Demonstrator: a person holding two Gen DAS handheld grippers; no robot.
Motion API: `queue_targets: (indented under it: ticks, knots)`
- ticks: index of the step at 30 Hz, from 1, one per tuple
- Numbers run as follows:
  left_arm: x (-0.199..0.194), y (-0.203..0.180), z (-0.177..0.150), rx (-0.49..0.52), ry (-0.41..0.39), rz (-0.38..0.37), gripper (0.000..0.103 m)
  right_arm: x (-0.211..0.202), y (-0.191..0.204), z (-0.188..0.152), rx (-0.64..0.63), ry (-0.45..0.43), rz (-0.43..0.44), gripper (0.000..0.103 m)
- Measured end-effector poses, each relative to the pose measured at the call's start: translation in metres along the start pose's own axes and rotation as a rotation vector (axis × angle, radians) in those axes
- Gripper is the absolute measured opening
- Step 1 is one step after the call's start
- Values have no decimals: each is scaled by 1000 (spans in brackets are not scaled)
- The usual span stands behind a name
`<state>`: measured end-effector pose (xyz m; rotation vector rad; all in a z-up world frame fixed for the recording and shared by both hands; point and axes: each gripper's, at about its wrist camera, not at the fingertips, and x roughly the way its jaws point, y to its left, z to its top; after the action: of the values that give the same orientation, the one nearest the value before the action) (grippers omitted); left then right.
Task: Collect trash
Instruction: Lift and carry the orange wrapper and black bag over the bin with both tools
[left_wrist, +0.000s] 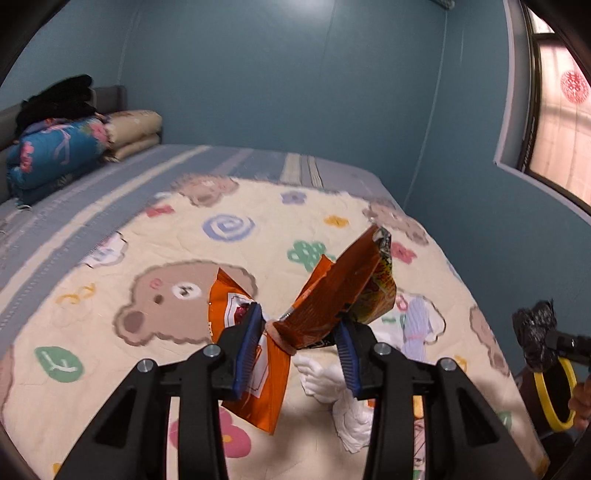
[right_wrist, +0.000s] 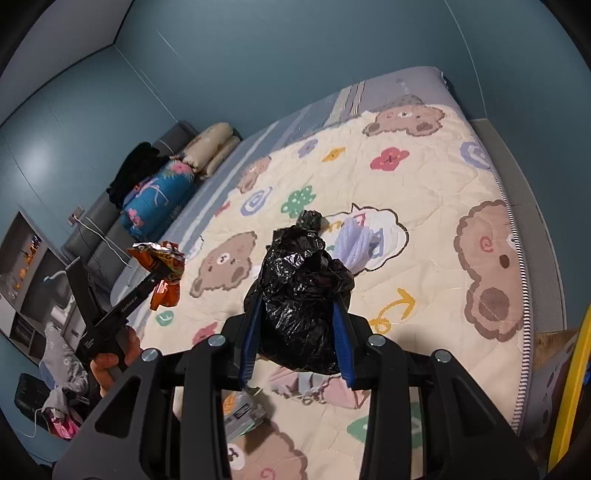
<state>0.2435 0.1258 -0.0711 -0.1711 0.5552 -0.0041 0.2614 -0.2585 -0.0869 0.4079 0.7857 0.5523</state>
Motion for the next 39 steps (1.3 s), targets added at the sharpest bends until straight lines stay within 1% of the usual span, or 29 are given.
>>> queue_targets:
  ticks: [6, 8, 11, 15, 19, 23, 27, 33, 39]
  knots:
    - [-56, -15, 31, 4, -125, 43, 37, -39, 6, 0, 3, -63, 9, 34]
    - [-78, -25, 41, 8, -162, 37, 37, -55, 9, 0, 0, -92, 12, 34]
    - [-105, -46, 51, 20, -190, 26, 37, -75, 14, 0, -5, -128, 20, 34]
    - [-130, -80, 57, 42, -202, -23, 37, -105, 18, -1, -15, -178, 23, 34]
    - [-146, -113, 56, 47, -200, -106, 37, -135, 17, -5, -19, -226, 7, 34]
    - [-150, -150, 48, 100, -194, -172, 37, -164, 10, -9, -11, -263, -21, 34]
    - [-146, -183, 35, 152, -168, -234, 37, -192, -1, -13, 1, -301, -55, 34]
    - [-127, -228, 21, 196, -102, -326, 37, -231, -25, -18, 45, -356, -116, 34]
    - [-108, -274, 10, 247, -52, -387, 37, -263, -49, -23, 79, -414, -161, 34]
